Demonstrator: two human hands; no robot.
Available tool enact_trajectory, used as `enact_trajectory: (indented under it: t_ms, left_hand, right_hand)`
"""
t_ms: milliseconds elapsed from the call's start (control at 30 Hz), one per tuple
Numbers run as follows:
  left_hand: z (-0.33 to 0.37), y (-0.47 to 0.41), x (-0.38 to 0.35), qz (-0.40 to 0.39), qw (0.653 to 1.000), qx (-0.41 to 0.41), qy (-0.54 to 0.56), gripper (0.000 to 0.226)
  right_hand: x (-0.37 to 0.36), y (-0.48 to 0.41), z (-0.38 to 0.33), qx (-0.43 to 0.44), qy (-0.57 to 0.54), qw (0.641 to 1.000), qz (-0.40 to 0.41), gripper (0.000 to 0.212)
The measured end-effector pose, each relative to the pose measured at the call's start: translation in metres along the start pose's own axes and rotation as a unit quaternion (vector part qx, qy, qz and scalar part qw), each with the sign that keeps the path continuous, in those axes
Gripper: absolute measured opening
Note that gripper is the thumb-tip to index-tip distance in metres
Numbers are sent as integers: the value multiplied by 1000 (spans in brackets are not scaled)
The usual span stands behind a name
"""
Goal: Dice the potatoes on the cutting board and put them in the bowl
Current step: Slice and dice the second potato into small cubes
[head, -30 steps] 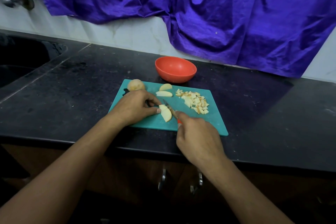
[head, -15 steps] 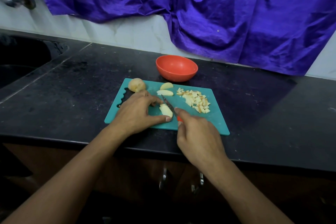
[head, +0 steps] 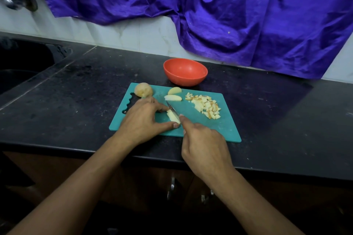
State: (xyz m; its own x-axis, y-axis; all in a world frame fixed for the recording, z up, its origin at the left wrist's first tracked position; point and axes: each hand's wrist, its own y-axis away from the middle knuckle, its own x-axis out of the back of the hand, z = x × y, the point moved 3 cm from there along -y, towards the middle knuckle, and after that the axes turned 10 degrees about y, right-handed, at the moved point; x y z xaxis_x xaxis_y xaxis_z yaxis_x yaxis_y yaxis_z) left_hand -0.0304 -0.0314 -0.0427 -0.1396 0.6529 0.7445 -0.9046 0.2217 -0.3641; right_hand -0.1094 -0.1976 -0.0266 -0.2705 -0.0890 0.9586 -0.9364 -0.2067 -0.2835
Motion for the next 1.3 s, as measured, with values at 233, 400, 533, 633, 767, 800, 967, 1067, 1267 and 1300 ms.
enact_trajectory:
  t_ms: [233, 400, 533, 633, 767, 800, 967, 1067, 1267, 1300]
  left_hand:
    - [2, 0, 0, 6, 1000, 2, -7, 67]
    - [2, 1, -1, 7, 1000, 2, -12, 66]
    - [3, 1, -1, 8, 1000, 5, -20, 67]
    - [4, 2, -1, 8, 1000, 6, -25, 65]
    - [6, 2, -1, 16, 999, 3, -34, 64]
    - [6, 2, -2, 16, 999, 4, -35, 63]
    - [5, 3, -3, 18, 999, 6, -30, 61]
    - [4, 3, -3, 15, 999, 3, -29, 57]
    - [4, 4, -3, 16, 1000, 1, -24, 62]
    - [4, 4, -3, 16, 1000, 3, -22, 63]
  right_hand:
    - [0, -2, 0, 13, 6, 1000, -10, 55]
    - [1, -4, 1, 25, 27, 999, -21, 59]
    - [1, -5, 4, 30, 41, 998, -24, 59]
    - [2, -6, 5, 38, 46, 998, -37, 60]
    - [3, -3, 11, 49, 45, 997, -41, 59]
    - [4, -1, 13, 49, 45, 997, -38, 58]
    - [4, 4, 21, 9, -1, 1000, -25, 52]
    - [1, 3, 24, -58, -58, 997, -12, 47]
    - [-1, -1, 41, -119, -183, 976, -24, 40]
    - [0, 0, 42, -116, -194, 974, -22, 40]
